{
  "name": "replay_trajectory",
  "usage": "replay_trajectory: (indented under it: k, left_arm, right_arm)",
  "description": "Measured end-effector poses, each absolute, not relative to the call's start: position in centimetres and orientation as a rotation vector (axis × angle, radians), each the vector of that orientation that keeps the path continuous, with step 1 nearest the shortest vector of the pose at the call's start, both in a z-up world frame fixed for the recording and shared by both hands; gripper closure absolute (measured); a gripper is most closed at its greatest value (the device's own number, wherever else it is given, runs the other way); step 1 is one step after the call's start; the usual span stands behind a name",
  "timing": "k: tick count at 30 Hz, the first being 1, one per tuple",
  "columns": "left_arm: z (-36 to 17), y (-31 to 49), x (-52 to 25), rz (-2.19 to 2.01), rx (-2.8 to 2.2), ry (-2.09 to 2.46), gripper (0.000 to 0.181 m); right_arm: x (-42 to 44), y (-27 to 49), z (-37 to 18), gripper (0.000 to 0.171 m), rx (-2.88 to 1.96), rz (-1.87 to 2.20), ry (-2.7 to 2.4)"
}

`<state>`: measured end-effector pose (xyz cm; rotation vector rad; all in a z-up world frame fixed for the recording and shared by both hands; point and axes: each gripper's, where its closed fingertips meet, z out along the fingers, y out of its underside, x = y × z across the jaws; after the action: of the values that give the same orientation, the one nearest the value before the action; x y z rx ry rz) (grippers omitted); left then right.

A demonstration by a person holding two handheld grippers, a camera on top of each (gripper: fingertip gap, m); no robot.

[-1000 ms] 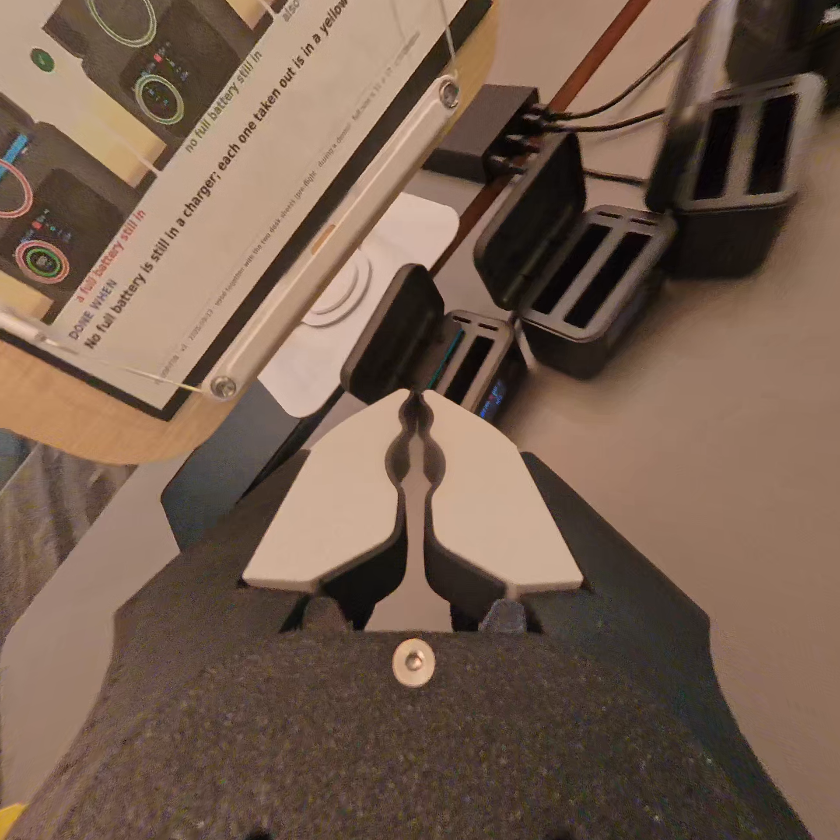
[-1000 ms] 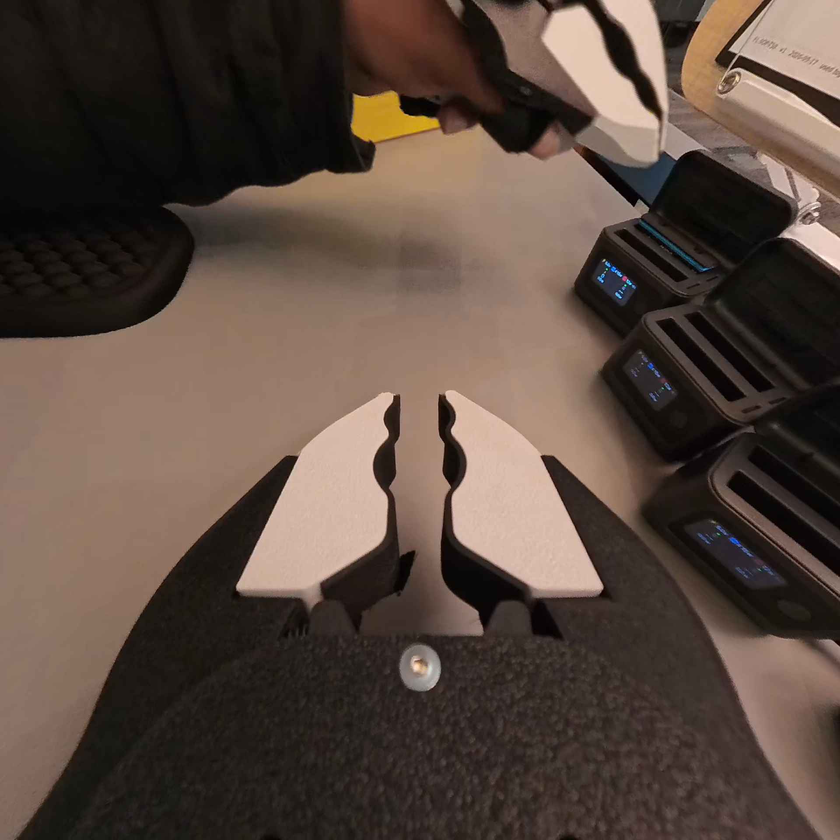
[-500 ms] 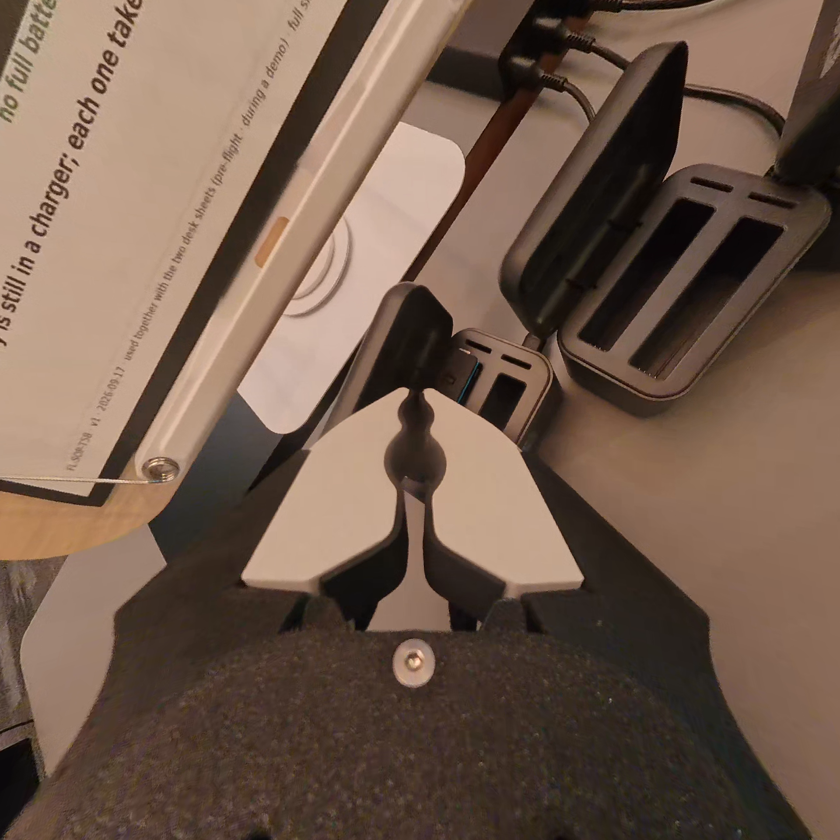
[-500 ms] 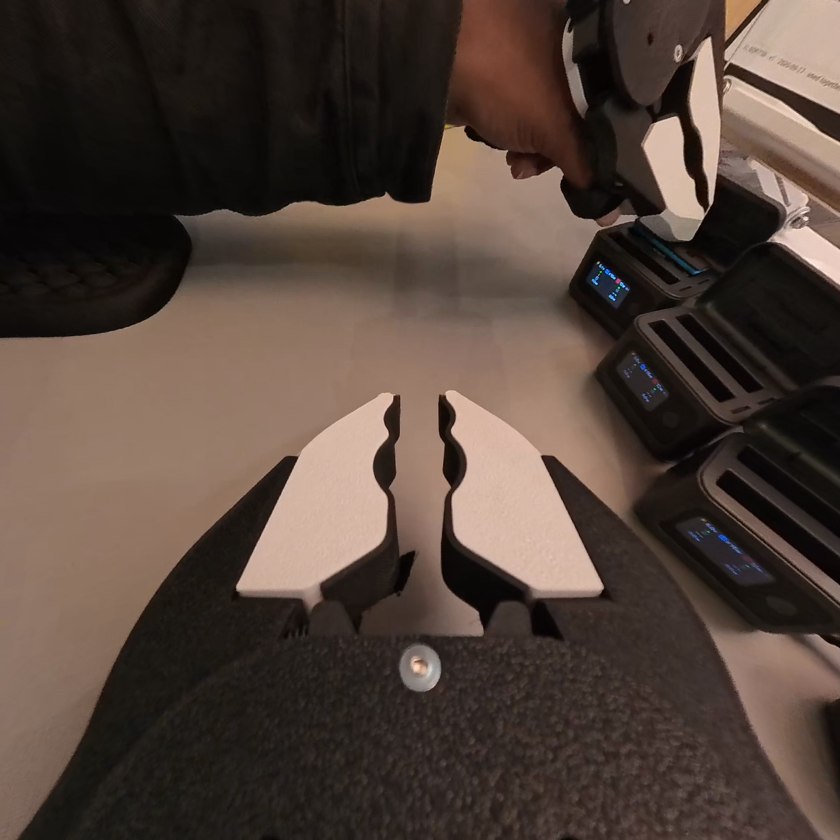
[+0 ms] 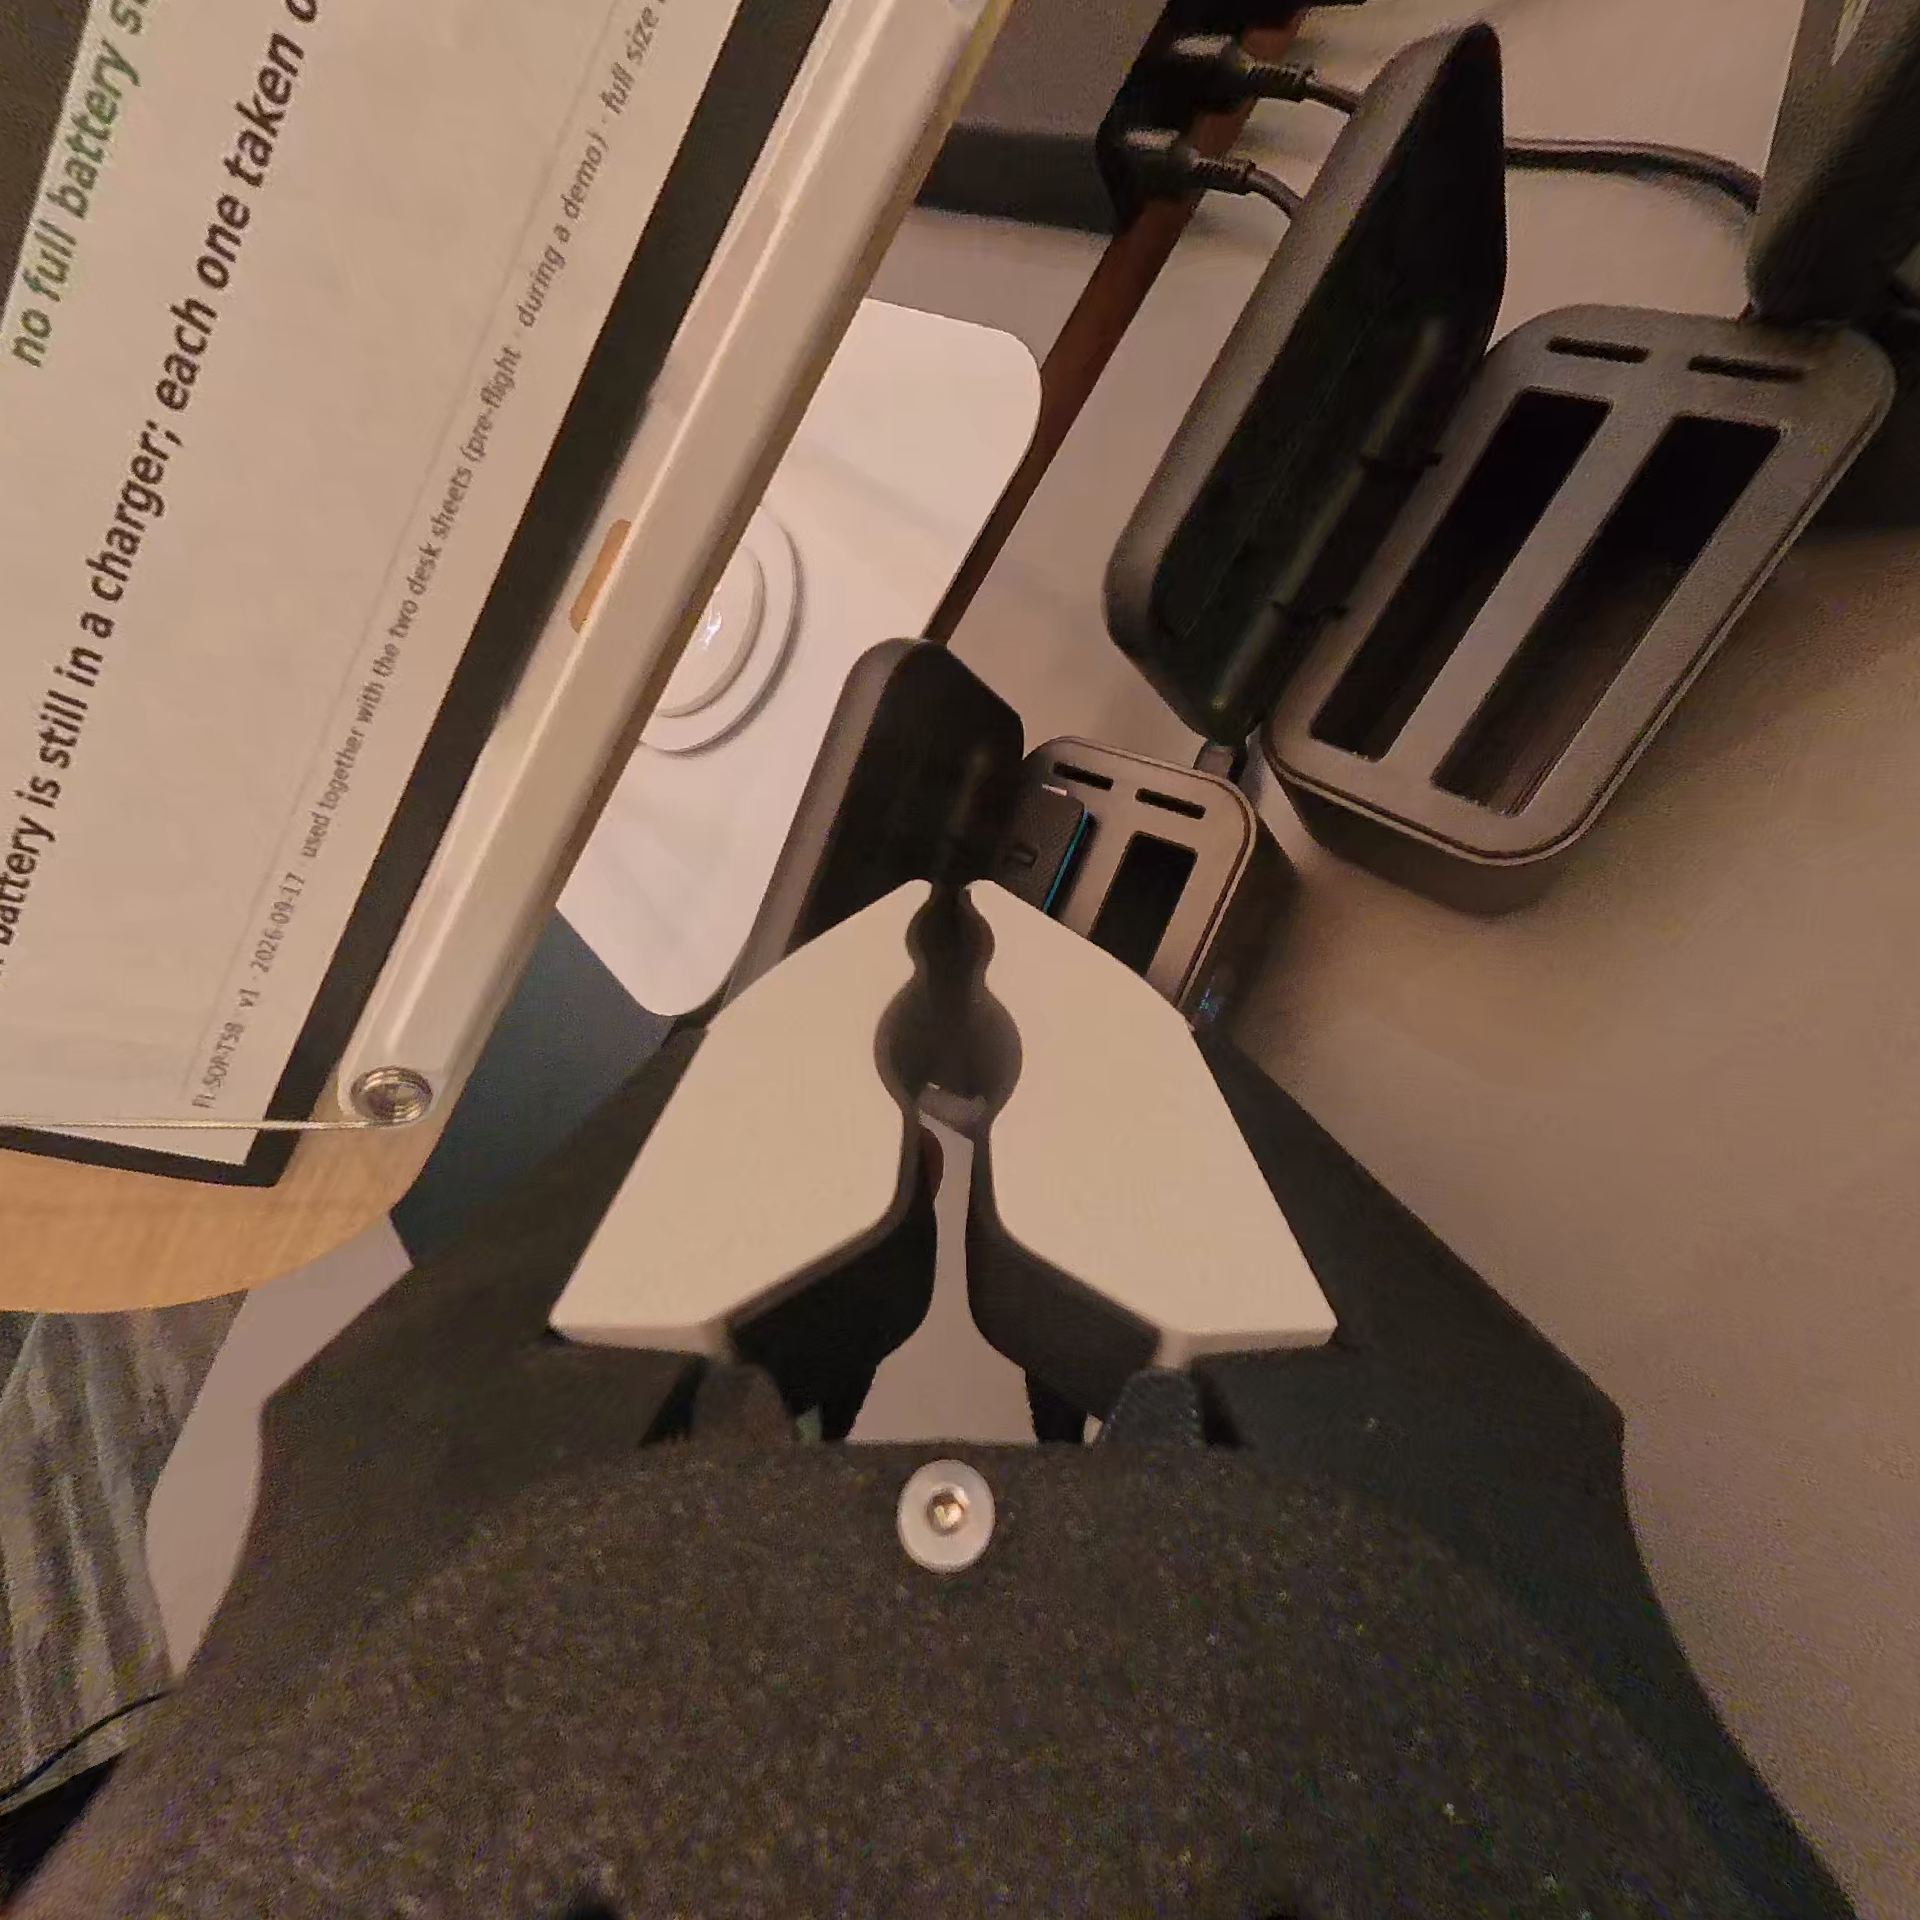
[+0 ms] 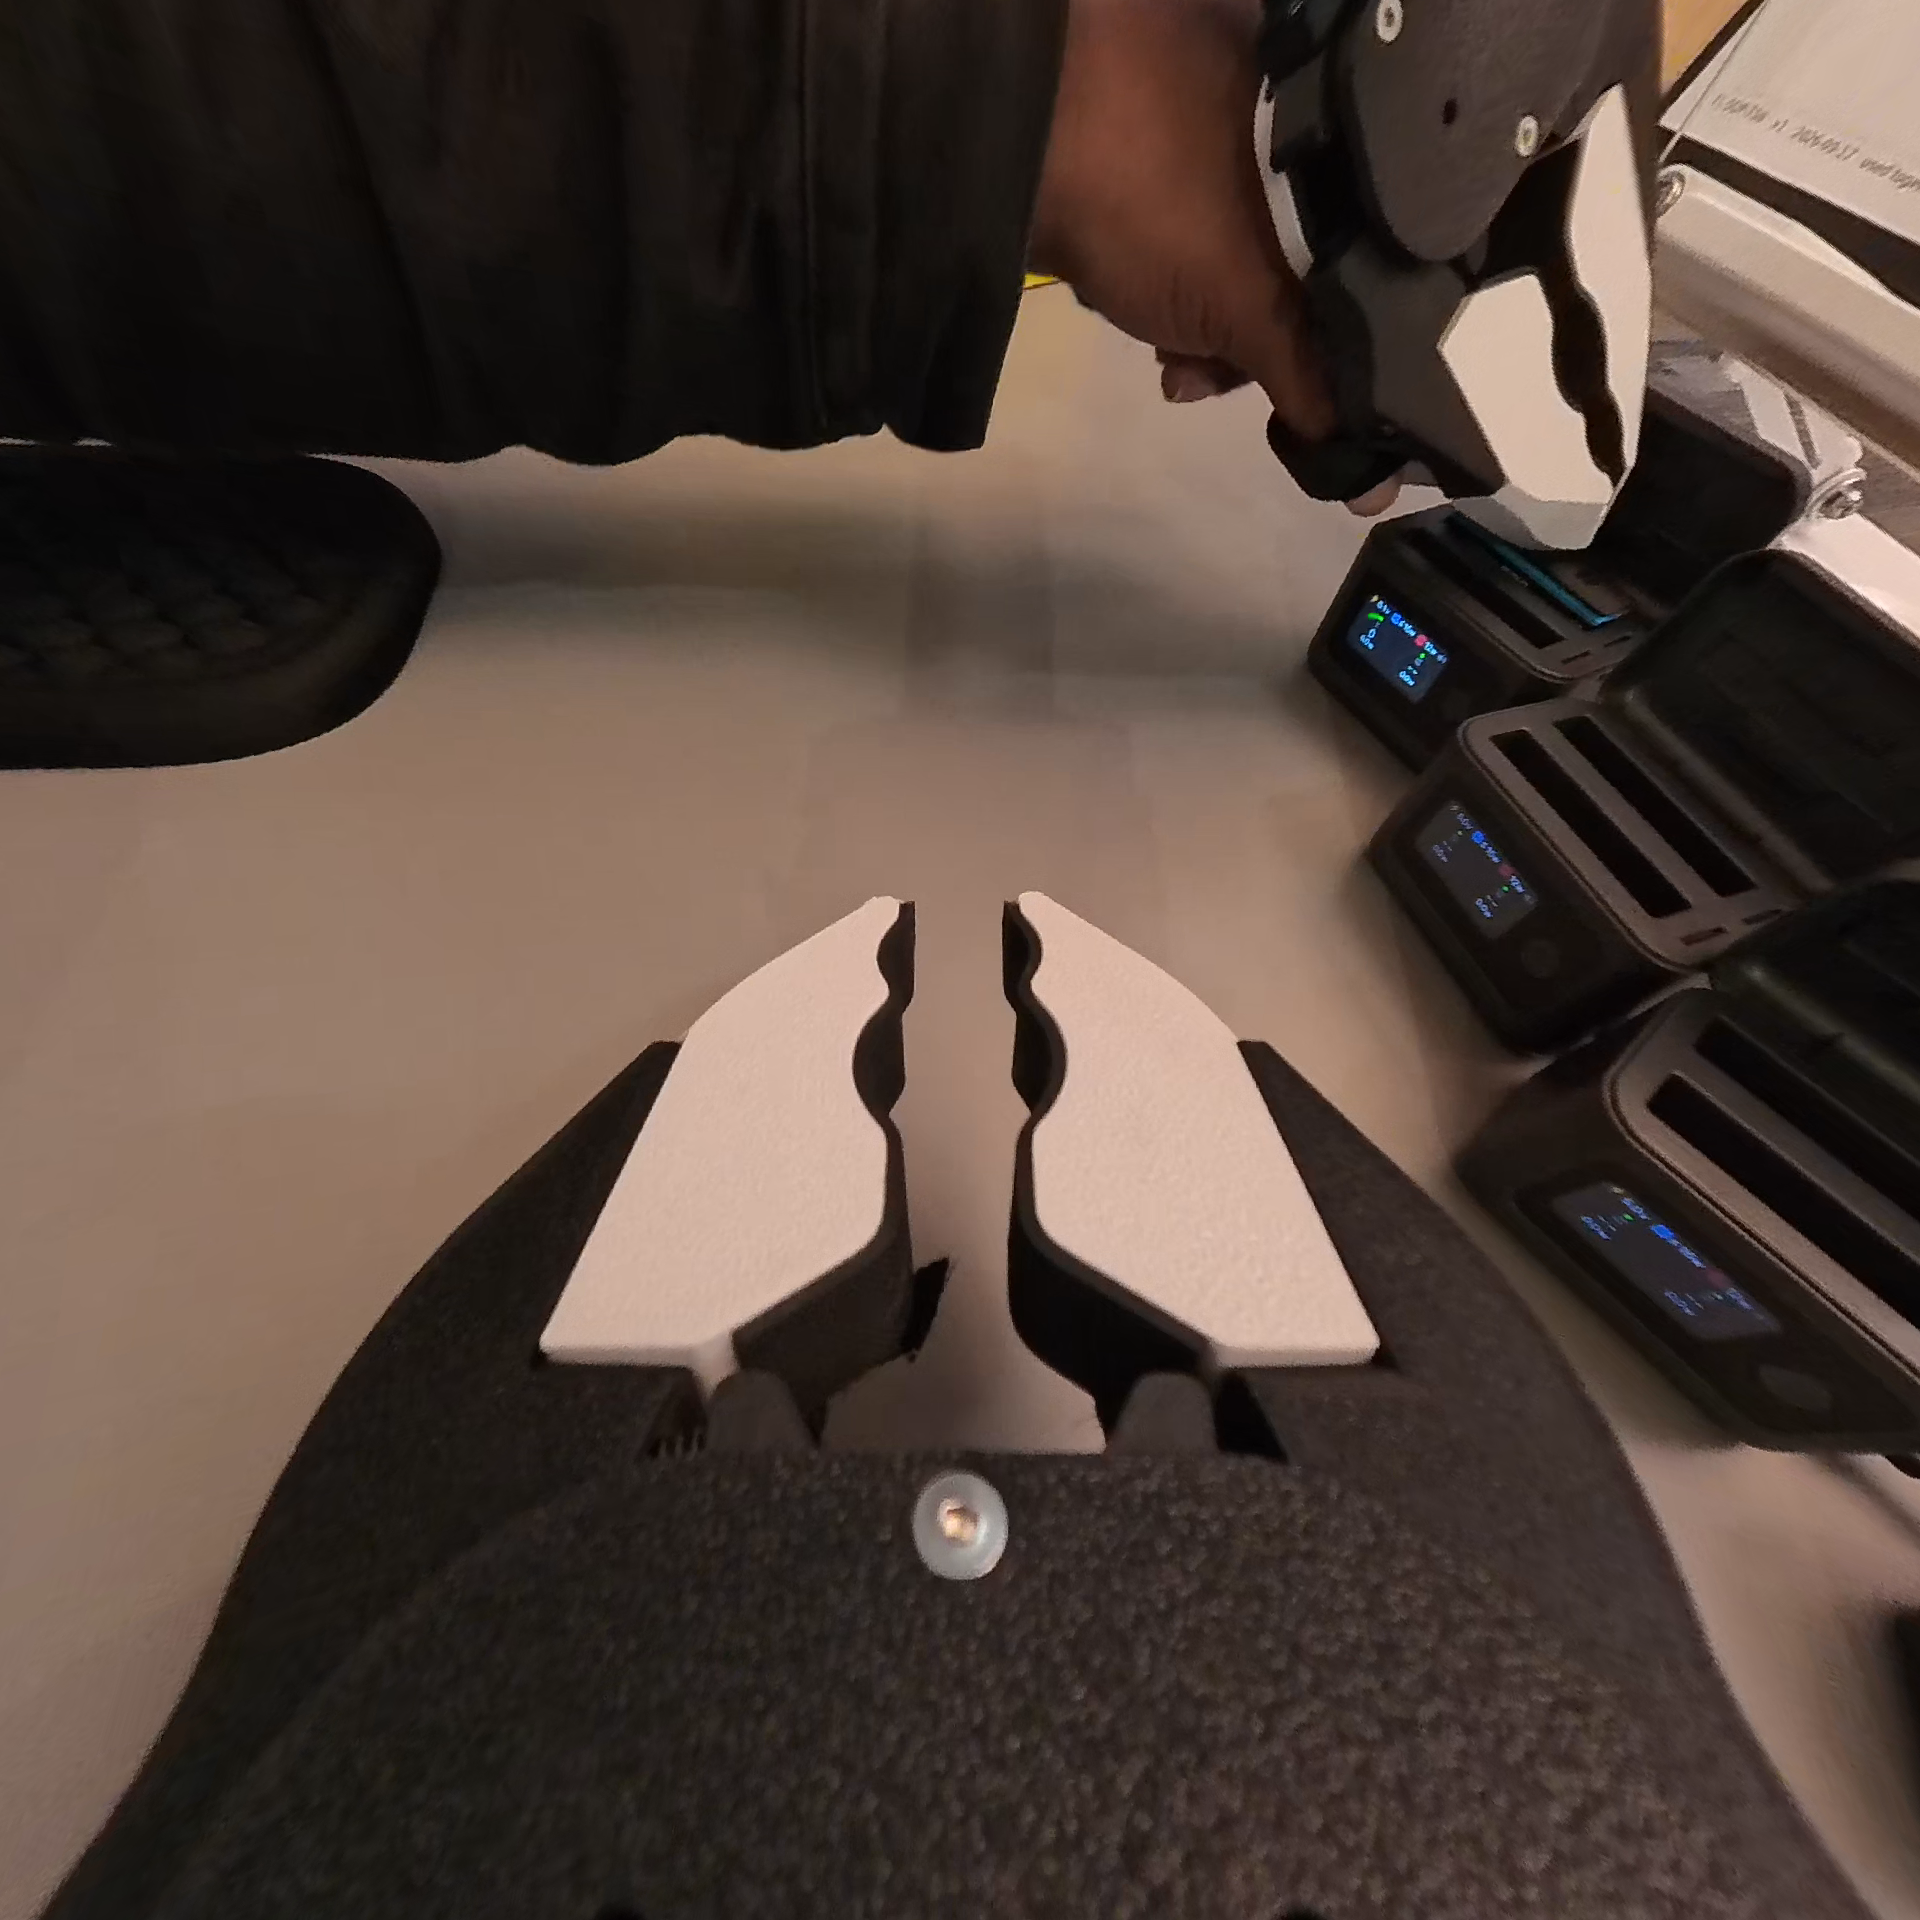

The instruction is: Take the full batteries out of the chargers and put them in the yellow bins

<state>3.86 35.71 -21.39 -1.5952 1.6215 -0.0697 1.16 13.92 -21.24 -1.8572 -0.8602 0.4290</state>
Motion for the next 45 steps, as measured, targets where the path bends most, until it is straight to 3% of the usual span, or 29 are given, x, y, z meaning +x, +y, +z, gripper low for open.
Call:
replay_trajectory:
  k: [19,26,30,33,38,39,45]
  left_arm:
    - [-19.8,35.2,3.7,-0.106,-1.557,1.57,0.181]
    - [-11.6,33.9,-0.4,-0.165,-1.521,1.374,0.181]
    - [-5.2,32.5,-6.3,-0.168,-1.515,1.257,0.181]
    - [-3.4,32.6,-12.4,-0.053,-1.557,1.256,0.181]
    - [-7.1,34.3,-24.0,0.22,-1.77,1.421,0.18]
    - [-8.3,34.5,-25.9,0.253,-1.81,1.466,0.168]
    - [-15.8,32.5,-32.9,0.337,-1.944,1.796,0.158]
  right_arm:
    - [1.4,14.0,-20.9,0.155,-1.852,0.431,-0.845]
    - [1.7,14.1,-20.7,0.155,-1.845,0.43,-0.829]
    - [2.1,14.3,-20.1,0.156,-1.827,0.406,-0.795]
    - [2.5,14.6,-19.6,0.158,-1.817,0.391,-0.762]
    - [2.7,14.7,-19.5,0.158,-1.821,0.388,-0.745]
    - [2.6,14.7,-19.5,0.158,-1.822,0.388,-0.749]
    - [2.4,14.7,-20.1,0.158,-1.839,0.392,-0.759]
